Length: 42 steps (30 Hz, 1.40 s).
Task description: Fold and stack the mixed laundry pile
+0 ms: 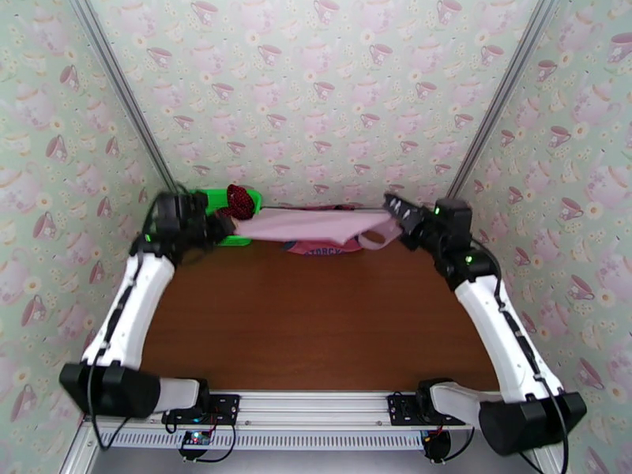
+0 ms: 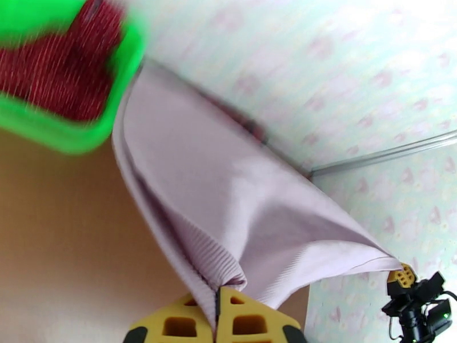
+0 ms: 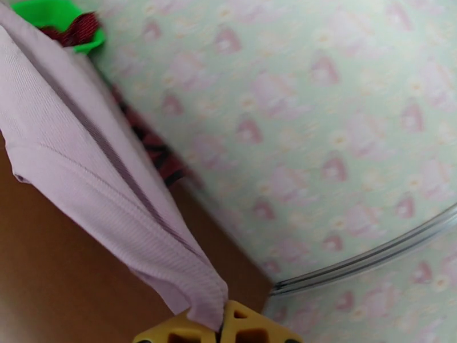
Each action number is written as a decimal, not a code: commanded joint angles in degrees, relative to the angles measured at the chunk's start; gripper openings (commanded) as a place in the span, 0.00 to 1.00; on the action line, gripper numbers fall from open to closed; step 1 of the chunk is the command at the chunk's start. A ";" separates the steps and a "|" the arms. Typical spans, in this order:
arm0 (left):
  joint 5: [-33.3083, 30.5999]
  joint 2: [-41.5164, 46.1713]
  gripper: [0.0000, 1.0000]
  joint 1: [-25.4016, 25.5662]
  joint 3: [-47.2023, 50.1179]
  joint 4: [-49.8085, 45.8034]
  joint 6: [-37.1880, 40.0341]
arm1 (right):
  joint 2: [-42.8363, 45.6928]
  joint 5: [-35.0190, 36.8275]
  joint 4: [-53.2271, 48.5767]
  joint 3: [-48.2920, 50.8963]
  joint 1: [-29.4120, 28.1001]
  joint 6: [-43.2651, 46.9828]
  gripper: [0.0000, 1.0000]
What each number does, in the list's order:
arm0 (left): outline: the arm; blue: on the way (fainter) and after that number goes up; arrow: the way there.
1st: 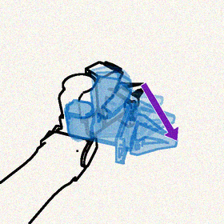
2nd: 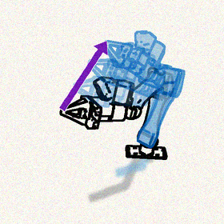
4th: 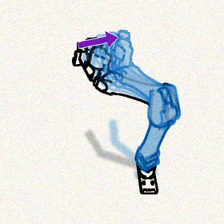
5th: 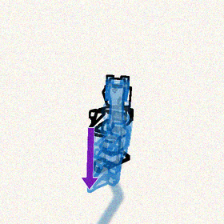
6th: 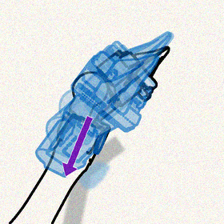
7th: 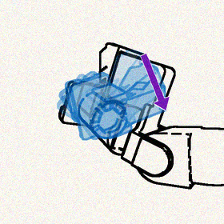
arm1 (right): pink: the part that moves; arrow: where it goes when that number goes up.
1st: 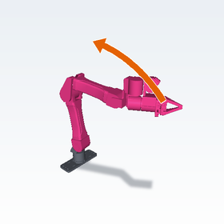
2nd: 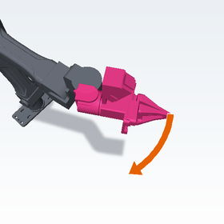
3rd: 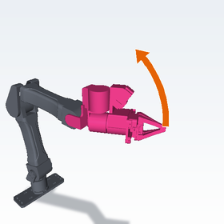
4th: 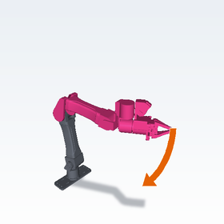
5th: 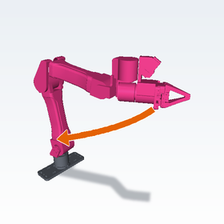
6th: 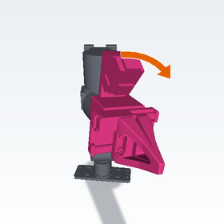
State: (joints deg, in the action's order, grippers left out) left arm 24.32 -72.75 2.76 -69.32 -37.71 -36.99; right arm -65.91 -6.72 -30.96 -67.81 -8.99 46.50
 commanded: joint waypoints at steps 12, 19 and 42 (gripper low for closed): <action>-7.01 6.74 0.00 4.71 46.29 21.11 -14.00 | -2.37 15.69 -14.57 19.06 -10.12 3.82 0.00; -12.06 12.73 0.00 4.65 45.08 13.56 -12.14 | -8.06 26.64 -12.08 20.40 -10.40 4.87 0.00; -10.51 7.30 0.00 4.89 47.90 18.46 -11.11 | -2.02 8.64 -8.05 21.38 -36.05 2.40 0.62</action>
State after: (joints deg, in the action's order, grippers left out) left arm 13.76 -65.69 7.33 -22.48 -19.68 -49.28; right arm -64.01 6.94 -40.10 -46.54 -41.39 51.20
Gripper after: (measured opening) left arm 0.053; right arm 0.623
